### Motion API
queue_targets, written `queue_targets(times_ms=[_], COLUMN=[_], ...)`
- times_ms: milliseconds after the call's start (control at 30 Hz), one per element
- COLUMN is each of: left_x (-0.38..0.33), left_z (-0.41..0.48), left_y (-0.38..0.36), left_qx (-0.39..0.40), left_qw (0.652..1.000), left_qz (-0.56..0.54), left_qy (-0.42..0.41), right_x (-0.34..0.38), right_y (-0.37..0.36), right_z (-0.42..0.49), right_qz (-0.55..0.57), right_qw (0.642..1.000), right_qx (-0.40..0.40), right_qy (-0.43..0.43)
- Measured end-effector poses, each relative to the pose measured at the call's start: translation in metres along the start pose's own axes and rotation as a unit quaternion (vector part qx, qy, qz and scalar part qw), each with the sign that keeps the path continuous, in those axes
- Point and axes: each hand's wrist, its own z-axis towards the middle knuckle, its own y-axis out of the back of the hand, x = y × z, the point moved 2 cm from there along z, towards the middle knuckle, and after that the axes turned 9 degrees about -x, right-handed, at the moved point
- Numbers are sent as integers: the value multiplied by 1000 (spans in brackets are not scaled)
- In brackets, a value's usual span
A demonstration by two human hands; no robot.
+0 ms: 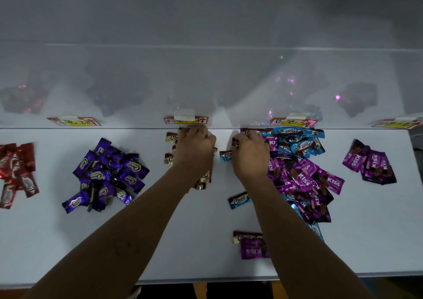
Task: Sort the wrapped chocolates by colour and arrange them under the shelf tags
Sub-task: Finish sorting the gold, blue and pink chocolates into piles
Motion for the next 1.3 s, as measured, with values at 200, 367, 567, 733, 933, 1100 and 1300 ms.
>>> queue_targets(times_ms=[200, 367, 567, 733, 933, 1100, 1300], left_x=[17, 29, 20, 22, 27, -4, -68], left_z=[-21, -73, -138, -137, -114, -98, -64], left_y=[10, 25, 20, 8, 10, 16, 7], left_qx=[-94, -102, 47, 44, 34, -38, 25], left_qw=[989, 970, 958, 969, 968, 965, 976], left_qz=[-99, -147, -204, -190, -201, -222, -205], left_qy=[57, 164, 194, 150, 149, 134, 67], right_x=[0, 9, 47, 62, 14, -27, -58], right_y=[1, 15, 32, 3, 15, 21, 24], right_z=[6, -5, -45, -59, -71, -72, -82], right_qz=[-16, 59, 366, 396, 95, -64, -76], right_qw=[998, 997, 920, 889, 995, 995, 996], right_qx=[47, -5, 14, 96, -5, 64, 34], right_qy=[31, 47, -137, -209, 0, 35, -5])
